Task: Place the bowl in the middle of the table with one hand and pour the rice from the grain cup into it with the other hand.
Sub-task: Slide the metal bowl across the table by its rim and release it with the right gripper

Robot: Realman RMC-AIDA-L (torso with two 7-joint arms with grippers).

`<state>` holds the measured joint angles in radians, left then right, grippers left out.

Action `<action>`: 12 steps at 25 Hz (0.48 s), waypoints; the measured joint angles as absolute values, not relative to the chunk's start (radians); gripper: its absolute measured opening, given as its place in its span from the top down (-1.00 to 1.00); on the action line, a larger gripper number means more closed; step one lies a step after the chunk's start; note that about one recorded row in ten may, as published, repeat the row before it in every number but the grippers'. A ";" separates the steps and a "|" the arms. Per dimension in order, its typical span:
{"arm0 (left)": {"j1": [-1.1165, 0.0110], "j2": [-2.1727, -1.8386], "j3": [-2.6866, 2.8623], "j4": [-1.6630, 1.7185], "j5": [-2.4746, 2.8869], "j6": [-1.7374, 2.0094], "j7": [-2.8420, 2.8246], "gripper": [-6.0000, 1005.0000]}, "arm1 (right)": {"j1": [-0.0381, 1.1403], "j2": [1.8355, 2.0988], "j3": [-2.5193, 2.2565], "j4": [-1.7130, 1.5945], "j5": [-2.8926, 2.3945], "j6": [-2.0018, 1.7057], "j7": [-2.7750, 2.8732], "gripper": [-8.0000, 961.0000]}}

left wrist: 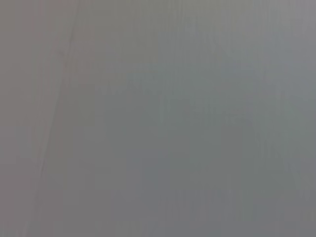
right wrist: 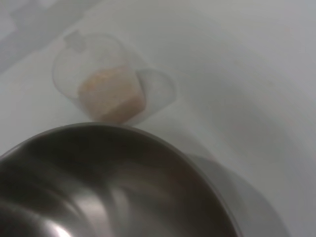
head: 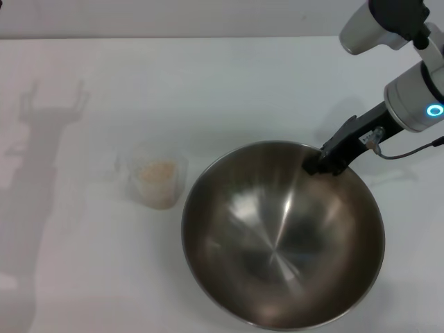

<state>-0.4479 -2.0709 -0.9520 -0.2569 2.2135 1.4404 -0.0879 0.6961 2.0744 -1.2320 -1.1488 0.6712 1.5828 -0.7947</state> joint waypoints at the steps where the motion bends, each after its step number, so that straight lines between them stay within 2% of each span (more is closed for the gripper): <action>1: -0.448 -2.071 -0.952 -0.257 2.214 1.440 -0.088 -0.72 | 0.699 2.075 -1.239 -1.146 0.671 1.582 -0.792 0.96; 10: -0.443 -2.071 -0.953 -0.256 2.213 1.440 -0.090 -0.72 | 0.712 2.076 -1.253 -1.142 0.662 1.581 -0.773 0.96; 12: -0.443 -2.071 -0.953 -0.256 2.214 1.440 -0.090 -0.72 | 0.712 2.076 -1.258 -1.148 0.660 1.581 -0.769 0.88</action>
<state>-0.4426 -2.0709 -0.9526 -0.2561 2.2135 1.4404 -0.0902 0.7118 2.0755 -1.2581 -1.1478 0.6597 1.5814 -0.7688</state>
